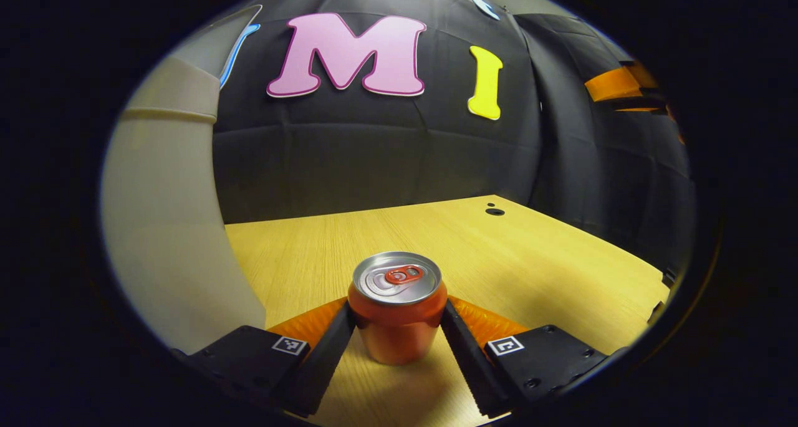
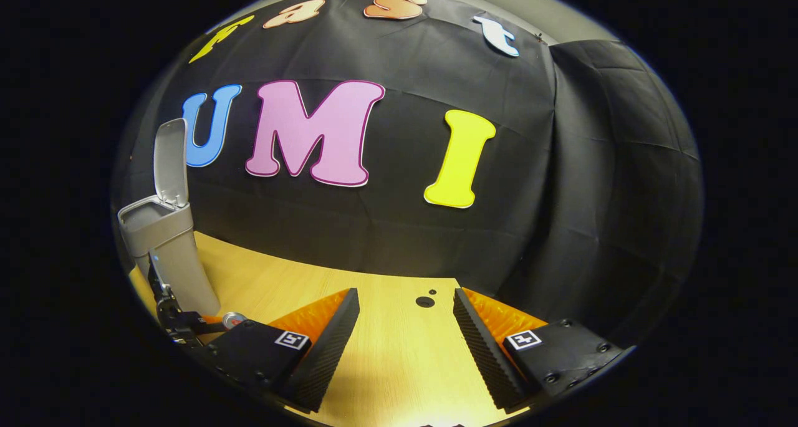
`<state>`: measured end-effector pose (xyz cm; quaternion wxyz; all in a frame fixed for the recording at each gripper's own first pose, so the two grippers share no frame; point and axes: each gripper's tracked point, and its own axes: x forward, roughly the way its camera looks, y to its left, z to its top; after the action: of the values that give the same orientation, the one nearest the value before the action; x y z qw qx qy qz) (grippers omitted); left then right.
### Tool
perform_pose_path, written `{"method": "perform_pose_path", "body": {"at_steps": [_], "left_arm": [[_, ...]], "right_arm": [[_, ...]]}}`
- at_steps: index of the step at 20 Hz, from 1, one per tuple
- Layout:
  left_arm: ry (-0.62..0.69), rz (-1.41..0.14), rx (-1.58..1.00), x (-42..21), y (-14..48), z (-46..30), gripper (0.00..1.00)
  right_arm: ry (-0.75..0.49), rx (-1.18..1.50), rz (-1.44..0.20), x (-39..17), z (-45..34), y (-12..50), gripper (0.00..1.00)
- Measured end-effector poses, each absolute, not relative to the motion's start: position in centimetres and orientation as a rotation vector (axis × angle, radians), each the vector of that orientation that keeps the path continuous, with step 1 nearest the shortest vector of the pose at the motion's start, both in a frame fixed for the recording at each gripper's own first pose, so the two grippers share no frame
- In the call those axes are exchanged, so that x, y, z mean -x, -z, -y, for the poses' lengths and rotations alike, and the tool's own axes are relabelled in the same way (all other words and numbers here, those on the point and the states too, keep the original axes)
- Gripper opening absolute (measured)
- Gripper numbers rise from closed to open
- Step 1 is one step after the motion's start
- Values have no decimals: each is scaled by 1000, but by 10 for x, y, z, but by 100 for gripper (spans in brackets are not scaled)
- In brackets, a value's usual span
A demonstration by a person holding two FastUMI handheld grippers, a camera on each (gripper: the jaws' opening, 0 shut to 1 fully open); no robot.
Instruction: Press the lid of the desktop garbage bin to open it, pick up the crumpled paper on the desktop and throw it into the bin, then pick up the pop can on the desktop and drop it into the bin, and finally close the garbage bin lid.
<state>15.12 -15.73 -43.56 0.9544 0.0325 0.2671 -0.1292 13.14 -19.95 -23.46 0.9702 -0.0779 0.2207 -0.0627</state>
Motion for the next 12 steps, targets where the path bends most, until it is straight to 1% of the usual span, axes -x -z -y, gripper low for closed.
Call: {"method": "perform_pose_path", "body": {"at_steps": [4, 6, 7, 9, 12], "left_arm": [[284, -515, -87, -150, 384, 164, 89], [296, -480, -66, -150, 344, 171, 89], [298, -460, -56, -151, 321, 173, 87], [300, -423, -43, -154, 280, 174, 89], [288, -353, -20, -163, 216, 170, 89]], "right_arm": [[121, 138, -440, -129, 196, 228, 98], [119, 114, -443, -129, 194, 224, 98], [106, 94, -446, -127, 190, 221, 98], [89, 71, -446, -126, 182, 216, 98], [67, 48, -445, -122, 169, 205, 98]]}}
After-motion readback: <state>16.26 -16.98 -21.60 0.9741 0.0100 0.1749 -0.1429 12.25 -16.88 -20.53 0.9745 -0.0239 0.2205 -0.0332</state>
